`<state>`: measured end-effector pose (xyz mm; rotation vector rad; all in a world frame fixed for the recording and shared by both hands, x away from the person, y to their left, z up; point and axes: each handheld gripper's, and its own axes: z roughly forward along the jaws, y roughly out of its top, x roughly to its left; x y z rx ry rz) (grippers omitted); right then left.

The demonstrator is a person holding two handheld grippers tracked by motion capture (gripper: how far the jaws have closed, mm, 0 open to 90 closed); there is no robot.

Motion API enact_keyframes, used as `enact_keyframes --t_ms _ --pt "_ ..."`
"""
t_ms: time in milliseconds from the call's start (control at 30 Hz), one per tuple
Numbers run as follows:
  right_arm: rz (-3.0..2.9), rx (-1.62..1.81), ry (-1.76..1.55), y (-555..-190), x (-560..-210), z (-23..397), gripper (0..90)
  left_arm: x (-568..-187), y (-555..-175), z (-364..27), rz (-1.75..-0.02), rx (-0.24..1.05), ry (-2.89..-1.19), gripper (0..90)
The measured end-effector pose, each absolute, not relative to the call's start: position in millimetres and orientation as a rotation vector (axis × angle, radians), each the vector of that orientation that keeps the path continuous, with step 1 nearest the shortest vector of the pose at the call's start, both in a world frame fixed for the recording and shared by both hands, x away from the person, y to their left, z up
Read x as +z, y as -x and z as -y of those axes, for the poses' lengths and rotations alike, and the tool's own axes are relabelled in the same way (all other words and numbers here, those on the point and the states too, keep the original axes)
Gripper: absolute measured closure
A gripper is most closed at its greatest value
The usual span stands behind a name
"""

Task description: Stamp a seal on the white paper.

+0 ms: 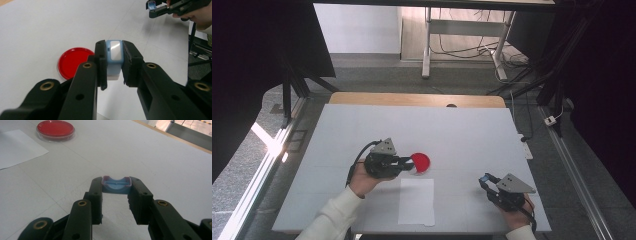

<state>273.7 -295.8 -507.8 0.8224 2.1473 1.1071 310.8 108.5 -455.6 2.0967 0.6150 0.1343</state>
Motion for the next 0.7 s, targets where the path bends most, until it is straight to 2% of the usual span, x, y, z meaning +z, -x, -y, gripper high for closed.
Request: enact_keyframes --t_ms 700 --pt "-2.149 1.110 -0.815 -274.5 -509.1 295.1 64.8 -466.9 -291.3 -98.6 -0.557 0.073 -2.140 75.5"
